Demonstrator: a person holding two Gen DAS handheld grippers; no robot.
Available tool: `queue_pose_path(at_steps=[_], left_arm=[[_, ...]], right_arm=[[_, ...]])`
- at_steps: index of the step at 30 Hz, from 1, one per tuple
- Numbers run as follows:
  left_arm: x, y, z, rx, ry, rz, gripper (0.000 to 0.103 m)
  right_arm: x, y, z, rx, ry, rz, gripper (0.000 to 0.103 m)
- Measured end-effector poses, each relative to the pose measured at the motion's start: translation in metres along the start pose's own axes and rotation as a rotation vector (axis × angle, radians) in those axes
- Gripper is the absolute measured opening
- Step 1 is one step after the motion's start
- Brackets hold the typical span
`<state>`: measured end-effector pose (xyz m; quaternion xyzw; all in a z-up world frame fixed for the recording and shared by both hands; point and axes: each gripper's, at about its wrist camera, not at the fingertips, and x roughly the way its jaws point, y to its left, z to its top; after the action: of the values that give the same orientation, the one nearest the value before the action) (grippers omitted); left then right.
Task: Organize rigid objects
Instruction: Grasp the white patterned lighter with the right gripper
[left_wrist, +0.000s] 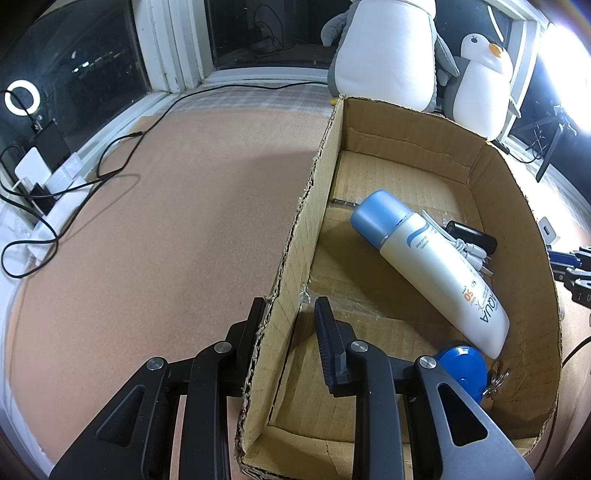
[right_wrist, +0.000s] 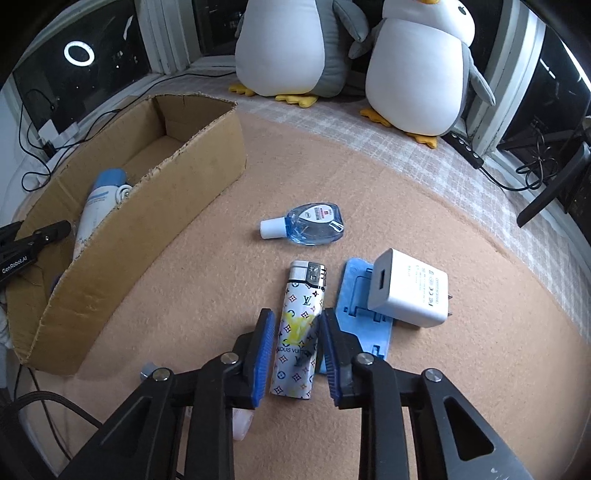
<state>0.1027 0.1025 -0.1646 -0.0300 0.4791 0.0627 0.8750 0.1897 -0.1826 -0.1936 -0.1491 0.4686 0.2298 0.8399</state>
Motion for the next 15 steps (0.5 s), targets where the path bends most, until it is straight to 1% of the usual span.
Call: queue_pose_path(at_steps=[3, 7, 10, 15], left_arm=[[0.0000, 0.0000, 0.0001, -0.001, 0.000, 0.000, 0.025], [0.0000, 0.0001, 0.0002, 0.000, 0.000, 0.001, 0.025], [-0.0003, 0.0001, -0.0003, -0.001, 0.001, 0.001, 0.025], [0.0000, 0.0000, 0.0002, -0.002, 0.001, 0.001, 0.025]], right_arm=[[0.0050, 0.0057, -0.0013, -0.016, 0.016, -0.001, 0.021], [0.0052, 0.0059, -0.0002, -0.002, 0.013, 0.006, 0.021], [0.0044, 0.0088, -0.0018, -0.011, 0.005, -0.008, 0.021], [0.0015, 0.0072, -0.0018, 0.019, -0.005, 0.003, 0.021]])
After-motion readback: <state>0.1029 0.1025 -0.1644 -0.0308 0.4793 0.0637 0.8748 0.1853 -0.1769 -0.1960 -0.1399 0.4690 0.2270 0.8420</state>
